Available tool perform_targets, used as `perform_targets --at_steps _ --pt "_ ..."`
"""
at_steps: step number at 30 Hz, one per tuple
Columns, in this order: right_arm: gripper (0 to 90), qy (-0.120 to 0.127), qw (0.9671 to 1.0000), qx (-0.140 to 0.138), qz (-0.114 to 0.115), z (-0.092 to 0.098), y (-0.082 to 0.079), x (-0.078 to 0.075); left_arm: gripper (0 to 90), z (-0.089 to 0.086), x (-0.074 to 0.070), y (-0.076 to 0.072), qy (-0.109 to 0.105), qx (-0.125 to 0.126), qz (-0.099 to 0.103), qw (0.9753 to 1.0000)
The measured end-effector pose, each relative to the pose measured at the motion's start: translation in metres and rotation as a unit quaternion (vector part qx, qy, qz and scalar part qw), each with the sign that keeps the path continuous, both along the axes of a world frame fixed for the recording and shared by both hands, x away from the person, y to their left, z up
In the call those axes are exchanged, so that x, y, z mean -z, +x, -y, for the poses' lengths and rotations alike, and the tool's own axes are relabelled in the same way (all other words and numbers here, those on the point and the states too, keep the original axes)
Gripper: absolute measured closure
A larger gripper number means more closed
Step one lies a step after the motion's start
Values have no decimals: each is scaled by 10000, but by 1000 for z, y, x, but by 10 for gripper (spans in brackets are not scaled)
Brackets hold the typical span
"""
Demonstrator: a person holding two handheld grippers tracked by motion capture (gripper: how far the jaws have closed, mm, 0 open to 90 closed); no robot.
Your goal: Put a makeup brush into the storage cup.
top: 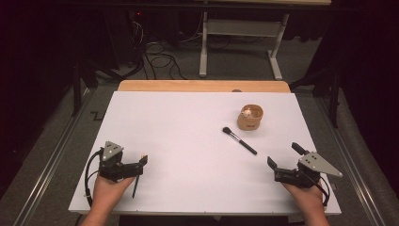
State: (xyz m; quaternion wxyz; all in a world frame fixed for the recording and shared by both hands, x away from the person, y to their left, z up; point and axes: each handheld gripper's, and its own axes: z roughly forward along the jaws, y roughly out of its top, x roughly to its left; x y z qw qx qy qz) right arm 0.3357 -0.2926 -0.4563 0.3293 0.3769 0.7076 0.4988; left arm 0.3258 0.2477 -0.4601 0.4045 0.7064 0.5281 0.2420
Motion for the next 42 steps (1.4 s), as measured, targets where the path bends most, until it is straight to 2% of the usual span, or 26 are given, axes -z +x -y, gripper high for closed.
perform_targets --at_steps 3,5,9,13,18,23,26,28,32,34,36,39,42 --pt "4 7 10000 -49 17 0 0 0 6 0 -4 2 -61 66 -164 9998" --pt "4 45 10000 -56 22 0 -1 0 7 -1 -5 4 -164 81 -371 9991" --pt "4 49 10000 -51 29 0 -1 -1 9 -3 -4 7 -201 80 -711 9972" --pt "3 41 10000 -70 50 0 -2 -1 11 -2 -2 7 -23 100 -894 9959" --pt "4 23 9999 -109 73 0 -5 -2 11 -1 2 8 14 113 -1134 9935" --pt "4 63 9999 -86 50 3 -3 0 10 -1 4 9 93 145 -1437 9895" --pt "4 66 9999 -68 40 4 -3 0 10 -2 3 9 186 166 -1526 9880" --pt "4 64 9999 -62 52 4 -3 0 10 -3 3 9 169 166 -1601 9868" --pt "4 76 9999 -87 33 2 -4 0 12 -5 5 7 44 122 -1881 9821" --pt "4 79 9999 -87 28 2 -4 0 25 -5 8 6 29 137 -2094 9777" --pt "4 62 9999 -81 24 1 -4 0 31 -3 10 5 -29 126 -2342 9721" --pt "4 79 9999 -85 25 1 -4 0 68 -1 9 4 5 160 -2531 9673" --pt "4 89 9999 -109 26 1 -4 0 83 1 6 4 14 104 -2667 9637"
